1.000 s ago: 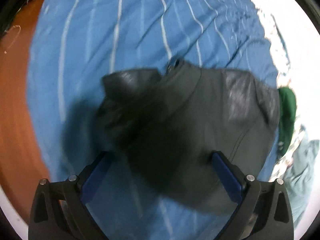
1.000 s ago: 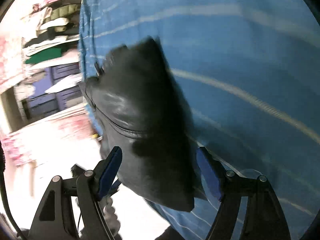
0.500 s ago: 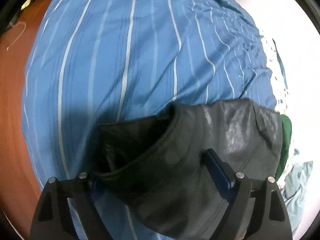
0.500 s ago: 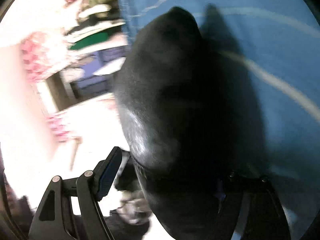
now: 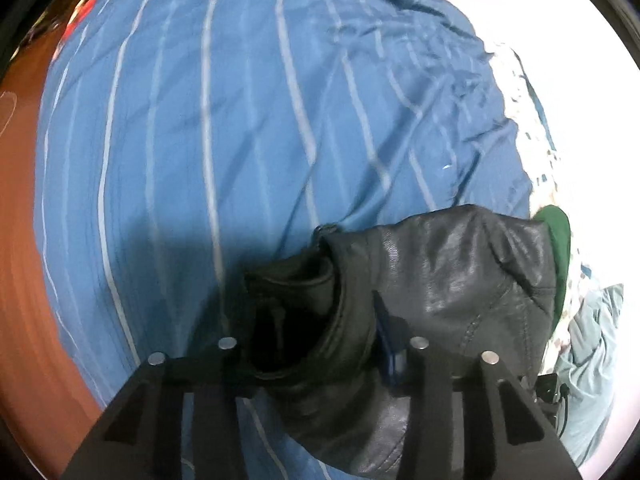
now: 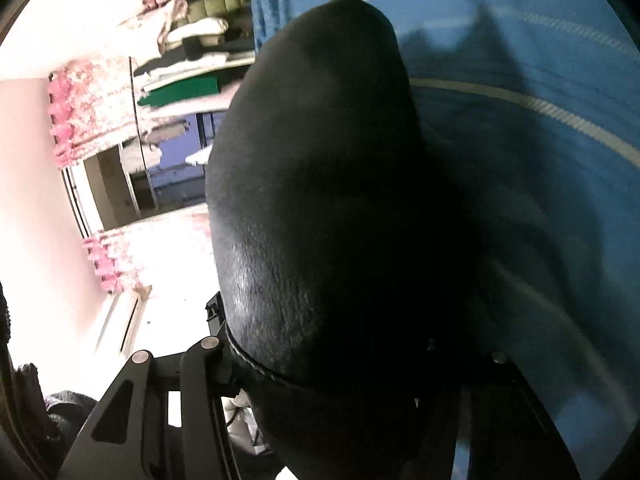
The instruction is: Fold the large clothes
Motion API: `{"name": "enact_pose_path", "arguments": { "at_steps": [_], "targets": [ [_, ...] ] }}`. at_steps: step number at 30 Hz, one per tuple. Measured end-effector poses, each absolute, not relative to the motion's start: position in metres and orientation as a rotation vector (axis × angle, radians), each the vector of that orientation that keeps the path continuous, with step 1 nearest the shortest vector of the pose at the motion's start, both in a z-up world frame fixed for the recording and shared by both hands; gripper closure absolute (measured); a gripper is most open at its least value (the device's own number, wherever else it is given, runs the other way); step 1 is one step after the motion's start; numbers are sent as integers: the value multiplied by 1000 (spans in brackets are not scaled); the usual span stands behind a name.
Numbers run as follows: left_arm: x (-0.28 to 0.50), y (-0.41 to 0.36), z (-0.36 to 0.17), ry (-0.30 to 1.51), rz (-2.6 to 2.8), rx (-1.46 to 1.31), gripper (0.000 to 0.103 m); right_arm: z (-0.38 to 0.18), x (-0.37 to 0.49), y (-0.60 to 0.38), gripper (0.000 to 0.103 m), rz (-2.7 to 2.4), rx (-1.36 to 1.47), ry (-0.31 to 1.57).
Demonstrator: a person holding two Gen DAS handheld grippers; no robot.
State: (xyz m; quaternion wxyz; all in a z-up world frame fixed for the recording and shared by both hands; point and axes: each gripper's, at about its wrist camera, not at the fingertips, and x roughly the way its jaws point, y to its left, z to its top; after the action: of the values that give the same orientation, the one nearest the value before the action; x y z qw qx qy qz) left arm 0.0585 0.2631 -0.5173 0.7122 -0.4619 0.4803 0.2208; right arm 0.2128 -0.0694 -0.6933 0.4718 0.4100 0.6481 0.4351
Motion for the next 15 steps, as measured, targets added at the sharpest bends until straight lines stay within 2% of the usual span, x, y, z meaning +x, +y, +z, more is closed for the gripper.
{"name": "enact_pose_path", "arguments": {
  "at_steps": [7, 15],
  "targets": [
    [103, 282, -468, 1053, 360, -926, 71, -656, 211, -59, 50, 994, 1076, 1482],
    [198, 270, -403, 966, 156, -795, 71, -599, 240, -80, 52, 922, 1156, 1264]
  ]
}}
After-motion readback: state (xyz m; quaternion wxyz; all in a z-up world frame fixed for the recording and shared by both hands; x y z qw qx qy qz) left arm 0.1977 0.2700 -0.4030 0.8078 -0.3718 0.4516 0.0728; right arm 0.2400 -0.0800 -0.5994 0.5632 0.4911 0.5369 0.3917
